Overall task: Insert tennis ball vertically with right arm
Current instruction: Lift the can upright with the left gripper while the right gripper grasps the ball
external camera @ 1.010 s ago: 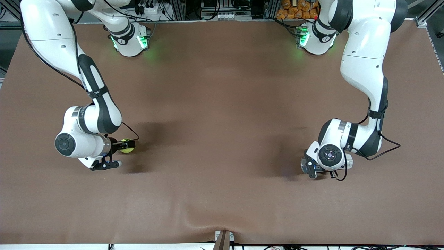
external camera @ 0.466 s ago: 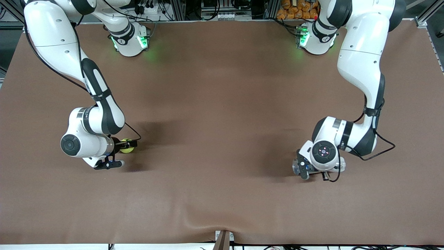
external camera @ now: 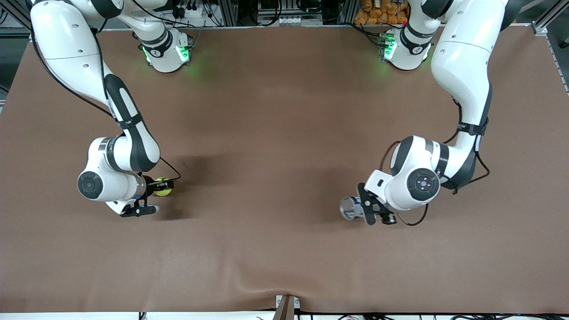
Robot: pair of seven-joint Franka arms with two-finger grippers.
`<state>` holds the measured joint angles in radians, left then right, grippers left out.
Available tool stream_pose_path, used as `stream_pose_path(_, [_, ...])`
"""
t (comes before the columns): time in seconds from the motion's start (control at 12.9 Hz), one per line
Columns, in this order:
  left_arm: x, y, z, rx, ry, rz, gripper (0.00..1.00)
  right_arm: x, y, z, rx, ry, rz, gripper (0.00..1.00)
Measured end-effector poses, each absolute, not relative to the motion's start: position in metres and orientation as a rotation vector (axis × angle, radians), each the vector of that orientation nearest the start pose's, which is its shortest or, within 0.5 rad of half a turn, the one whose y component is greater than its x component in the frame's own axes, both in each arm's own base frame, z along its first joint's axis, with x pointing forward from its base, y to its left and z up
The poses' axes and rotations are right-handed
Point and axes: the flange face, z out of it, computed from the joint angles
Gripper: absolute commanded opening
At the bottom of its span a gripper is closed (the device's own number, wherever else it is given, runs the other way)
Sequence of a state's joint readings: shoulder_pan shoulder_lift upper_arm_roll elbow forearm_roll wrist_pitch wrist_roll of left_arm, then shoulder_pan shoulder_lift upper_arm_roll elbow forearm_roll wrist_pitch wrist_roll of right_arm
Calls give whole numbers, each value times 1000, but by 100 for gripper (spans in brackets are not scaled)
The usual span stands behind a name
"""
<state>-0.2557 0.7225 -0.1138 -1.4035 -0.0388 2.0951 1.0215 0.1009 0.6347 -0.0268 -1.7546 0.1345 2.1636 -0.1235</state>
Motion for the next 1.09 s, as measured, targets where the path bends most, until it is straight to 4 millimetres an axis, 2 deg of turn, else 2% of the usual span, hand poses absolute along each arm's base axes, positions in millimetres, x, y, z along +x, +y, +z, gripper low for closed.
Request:
stream_pose_path(0.16, [676,-281,297,-2666,2058,-135,51,639,56,204,-3023,-179,338,0])
stream_pose_path(0.23, [672,-299,307,-2721,2070,-198,51,640,57,219,-3020,-183,337,0])
stream_pose_path(0.47, [665,-352,340,-2872,1991,-456,51,643,55,302,-3017,-192,263,0])
stream_pose_path(0.7, [655,-402,361,-2915,1854,-783,51,638,52,380,-3020,-198,137,0])
stream_pose_path(0.78, [651,-417,362,-2932,1790,-905,51,635,51,401,-3020,-199,90,0])
stream_pose_path(0.93, [640,-447,352,-2995,1633,-1095,51,630,43,441,-3022,-189,7,0])
stream_pose_path(1.09, [629,-470,336,-3038,1453,-1256,51,623,36,467,-3025,-180,-41,0])
